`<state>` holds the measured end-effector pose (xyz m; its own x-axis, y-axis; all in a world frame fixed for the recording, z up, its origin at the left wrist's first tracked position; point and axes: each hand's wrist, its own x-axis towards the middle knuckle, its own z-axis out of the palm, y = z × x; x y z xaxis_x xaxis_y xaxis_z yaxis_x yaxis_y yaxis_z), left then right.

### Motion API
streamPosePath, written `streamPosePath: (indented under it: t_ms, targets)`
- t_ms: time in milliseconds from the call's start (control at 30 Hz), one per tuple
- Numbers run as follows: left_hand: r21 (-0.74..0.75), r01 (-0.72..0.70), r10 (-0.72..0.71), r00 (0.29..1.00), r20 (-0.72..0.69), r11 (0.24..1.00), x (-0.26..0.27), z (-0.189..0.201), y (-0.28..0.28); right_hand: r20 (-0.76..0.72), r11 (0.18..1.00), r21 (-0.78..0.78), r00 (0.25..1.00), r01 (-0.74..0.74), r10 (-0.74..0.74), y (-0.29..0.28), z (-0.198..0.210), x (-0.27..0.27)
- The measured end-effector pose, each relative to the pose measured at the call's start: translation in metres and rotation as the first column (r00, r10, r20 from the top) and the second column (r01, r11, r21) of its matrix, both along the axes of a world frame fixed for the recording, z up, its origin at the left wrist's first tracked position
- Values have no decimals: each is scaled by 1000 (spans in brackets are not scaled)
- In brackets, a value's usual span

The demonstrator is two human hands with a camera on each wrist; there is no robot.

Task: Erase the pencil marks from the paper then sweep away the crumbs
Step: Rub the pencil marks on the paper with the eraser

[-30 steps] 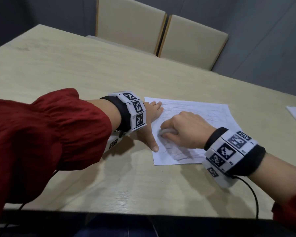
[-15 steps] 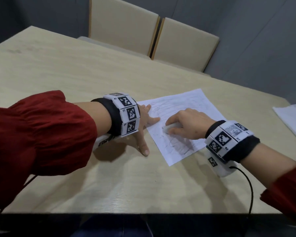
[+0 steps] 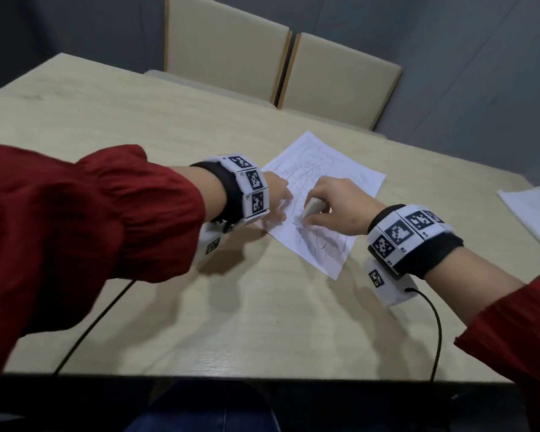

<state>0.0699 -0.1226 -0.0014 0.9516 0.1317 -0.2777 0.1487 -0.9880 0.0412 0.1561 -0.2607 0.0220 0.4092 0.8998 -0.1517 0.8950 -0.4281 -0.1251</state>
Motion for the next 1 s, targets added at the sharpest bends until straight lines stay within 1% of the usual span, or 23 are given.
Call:
streamPosePath:
  t_ms: [133,233,333,400,500,600,667,733,800,867,933,1000]
  targets:
    - [-6,2,-2,996,-88,1000,10,-12,5,-78,997,71,997,-23,29,5,-4,0]
    - [-46,29,-32,996,-77,999,12,-13,4,-66,993,93,995,-73,79,9,-11,-3]
    - [-88,54,-57,998,-35,995,14,-14,8,-49,989,62,989,-134,137,13,-12,-1]
    - [-109,69,-73,997,-32,992,14,-15,11,-49,989,52,989,-139,141,14,-11,0]
    - [-66,78,-80,996,-38,995,16,-15,10,-74,992,60,991,-111,116,4,-10,-5]
    - [-59,85,-88,995,-41,995,18,-17,12,-98,988,-42,985,-146,141,-6,-8,-10]
    - [-112,83,-87,996,-31,990,20,-19,14,-76,983,-89,985,-159,153,-1,-5,-6]
    - [-134,99,-103,994,-26,986,20,-17,16,-33,989,-50,990,-140,138,9,-4,-2]
    - [-112,125,-128,992,-19,986,18,-18,16,-4,991,-20,992,-130,130,12,-6,-3]
    - [-76,124,-123,992,22,989,20,-22,16,-43,989,-24,989,-143,142,3,-8,-10]
    - [-99,87,-83,996,37,991,20,-24,14,-98,984,-70,982,-167,159,-10,-5,-17]
    - [-124,72,-69,997,29,990,20,-23,13,-115,976,-118,978,-186,172,-12,-1,-19]
